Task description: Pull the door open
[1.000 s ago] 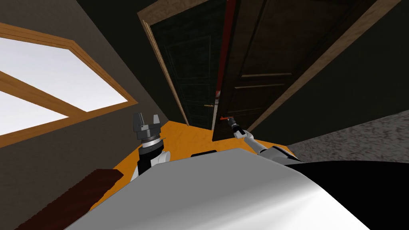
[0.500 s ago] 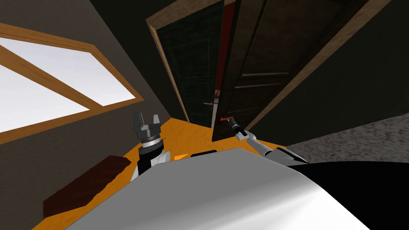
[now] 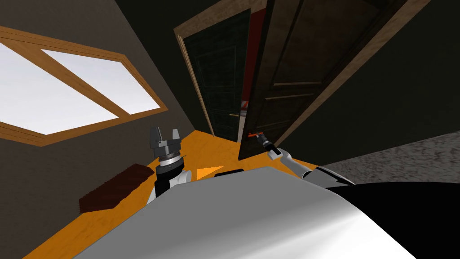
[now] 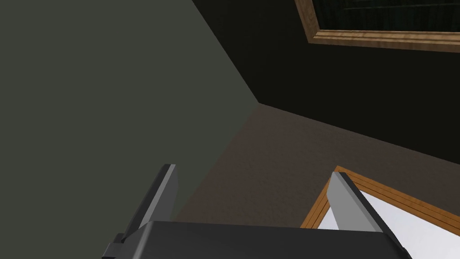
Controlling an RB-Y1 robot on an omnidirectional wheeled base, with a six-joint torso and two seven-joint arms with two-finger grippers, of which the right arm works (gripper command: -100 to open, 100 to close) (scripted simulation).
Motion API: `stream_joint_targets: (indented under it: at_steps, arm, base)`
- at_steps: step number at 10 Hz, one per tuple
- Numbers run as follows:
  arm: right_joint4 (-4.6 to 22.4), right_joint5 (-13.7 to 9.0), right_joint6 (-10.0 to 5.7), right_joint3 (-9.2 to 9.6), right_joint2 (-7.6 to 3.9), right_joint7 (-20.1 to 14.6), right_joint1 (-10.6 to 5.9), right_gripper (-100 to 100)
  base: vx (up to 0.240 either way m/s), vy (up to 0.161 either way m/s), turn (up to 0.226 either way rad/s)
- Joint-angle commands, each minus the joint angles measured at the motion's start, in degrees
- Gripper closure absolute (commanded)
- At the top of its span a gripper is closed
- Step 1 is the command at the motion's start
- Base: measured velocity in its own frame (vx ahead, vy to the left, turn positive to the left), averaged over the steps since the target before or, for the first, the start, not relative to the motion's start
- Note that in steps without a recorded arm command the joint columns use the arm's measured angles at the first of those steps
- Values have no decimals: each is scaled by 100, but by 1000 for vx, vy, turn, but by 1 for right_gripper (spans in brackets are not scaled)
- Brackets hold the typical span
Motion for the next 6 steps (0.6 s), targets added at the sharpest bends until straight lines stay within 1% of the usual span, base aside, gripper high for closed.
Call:
stream_joint_targets:
  at_steps: [1, 2, 3, 4, 6]
  arm:
    - [-60, -7, -187, 194, -77, -82, 82, 100]
    - [-92, -27, -299, 291, -167, -140, 134, 100]
    - [-108, -37, -354, 338, -211, -168, 159, 100]
    - [-123, -46, -406, 383, -253, -196, 183, 100]
    - [-172, -77, -579, 531, -391, -286, 263, 100]
  base:
    - [-192, -131, 110]
    - [-204, -141, 137]
    - [-156, -88, 107]
    - [-111, -52, 49]
    - [-139, -86, 87]
